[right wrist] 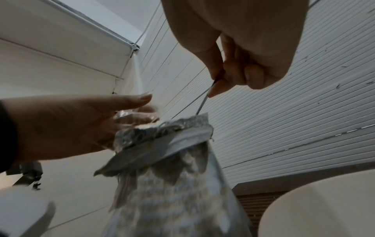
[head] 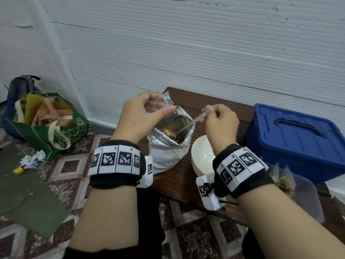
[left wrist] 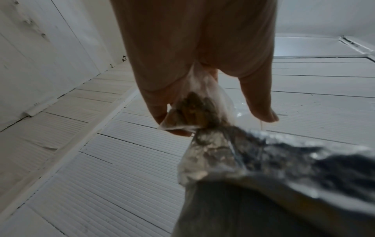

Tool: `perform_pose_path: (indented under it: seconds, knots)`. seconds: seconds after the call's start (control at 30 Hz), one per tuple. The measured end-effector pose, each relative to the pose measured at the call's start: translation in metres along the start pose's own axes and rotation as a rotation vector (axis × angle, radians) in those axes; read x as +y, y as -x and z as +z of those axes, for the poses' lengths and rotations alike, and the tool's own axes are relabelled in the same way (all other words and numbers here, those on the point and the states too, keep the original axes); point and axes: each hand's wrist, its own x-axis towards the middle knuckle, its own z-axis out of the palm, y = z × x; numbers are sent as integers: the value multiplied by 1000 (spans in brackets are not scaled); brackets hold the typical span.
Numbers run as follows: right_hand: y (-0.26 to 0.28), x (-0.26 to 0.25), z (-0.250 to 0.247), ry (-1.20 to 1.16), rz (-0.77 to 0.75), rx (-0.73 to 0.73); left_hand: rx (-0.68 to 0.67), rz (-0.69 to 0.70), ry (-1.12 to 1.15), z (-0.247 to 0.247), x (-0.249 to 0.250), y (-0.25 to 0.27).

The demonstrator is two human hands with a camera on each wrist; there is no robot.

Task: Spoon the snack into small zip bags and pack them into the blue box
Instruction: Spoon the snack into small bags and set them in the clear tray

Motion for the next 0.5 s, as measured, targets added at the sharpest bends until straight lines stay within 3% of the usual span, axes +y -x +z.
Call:
perform_pose_path:
  seconds: [0.23,0.5]
  knots:
    - [-22,-6,-19,-63,145,105,-41,-7,-50,-14,-3,0]
    - [-43,-21,-37,-87,133,177,-96,-35,-127,-16,-3,0]
